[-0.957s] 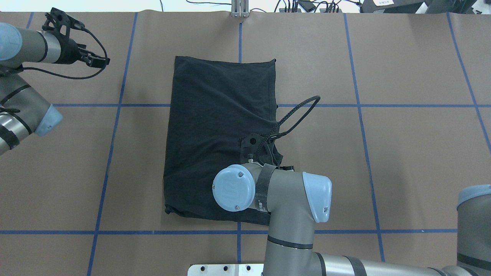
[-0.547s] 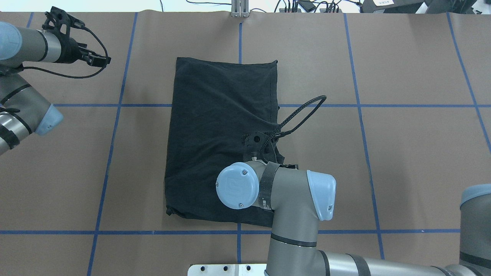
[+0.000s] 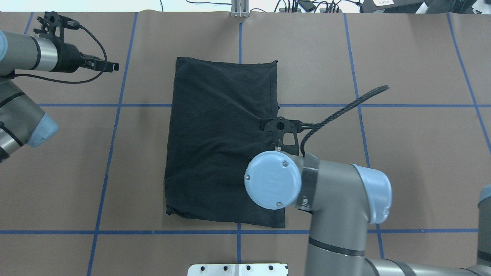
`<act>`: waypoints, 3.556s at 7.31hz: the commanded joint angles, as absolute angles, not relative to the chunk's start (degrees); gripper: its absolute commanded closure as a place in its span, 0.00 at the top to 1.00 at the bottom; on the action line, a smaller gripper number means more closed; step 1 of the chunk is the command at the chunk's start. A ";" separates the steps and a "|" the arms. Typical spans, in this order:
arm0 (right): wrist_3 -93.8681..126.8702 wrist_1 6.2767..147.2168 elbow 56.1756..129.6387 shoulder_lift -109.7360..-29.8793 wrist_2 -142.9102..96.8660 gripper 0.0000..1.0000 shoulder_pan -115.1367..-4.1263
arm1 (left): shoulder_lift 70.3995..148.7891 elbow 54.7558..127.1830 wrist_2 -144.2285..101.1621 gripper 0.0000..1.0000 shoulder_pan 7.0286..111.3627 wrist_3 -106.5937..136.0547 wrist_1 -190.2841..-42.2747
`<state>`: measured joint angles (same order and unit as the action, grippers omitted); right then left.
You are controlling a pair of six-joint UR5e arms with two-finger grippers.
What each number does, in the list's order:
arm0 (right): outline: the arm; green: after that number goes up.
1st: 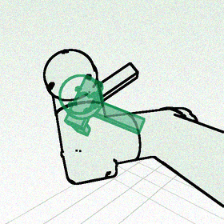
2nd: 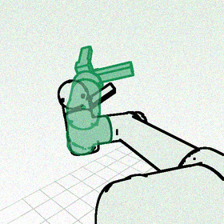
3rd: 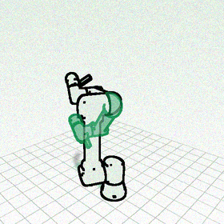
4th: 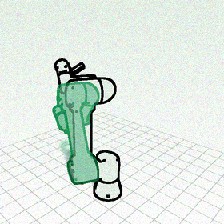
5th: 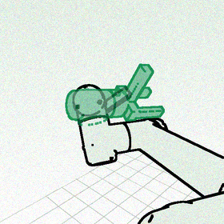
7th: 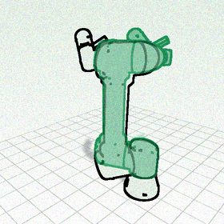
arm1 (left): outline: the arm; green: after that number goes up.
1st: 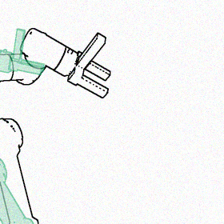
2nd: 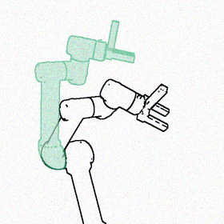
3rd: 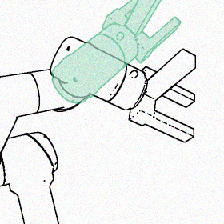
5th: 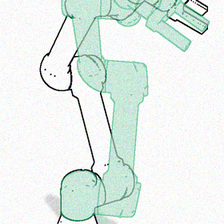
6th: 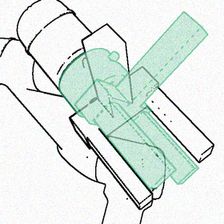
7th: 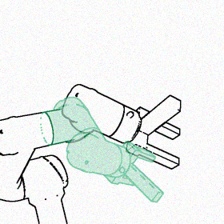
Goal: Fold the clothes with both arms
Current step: 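Lower both grippers to the shirt's corners nearest the robot, then grasp the near corners of the folded shirt with both grippers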
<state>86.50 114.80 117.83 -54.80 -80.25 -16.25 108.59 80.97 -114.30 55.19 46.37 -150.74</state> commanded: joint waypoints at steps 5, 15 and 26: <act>106.43 95.39 128.23 -69.08 -73.30 1.00 -8.00 | 91.06 107.92 -91.04 1.00 22.75 86.06 -150.64; 104.85 74.79 127.09 -79.98 -73.04 0.99 -8.09 | 94.04 107.05 -77.70 0.59 9.05 101.78 -145.37; 106.25 75.85 116.69 -69.66 -72.34 0.97 -10.63 | 94.13 107.31 -77.70 0.00 7.03 101.78 -145.37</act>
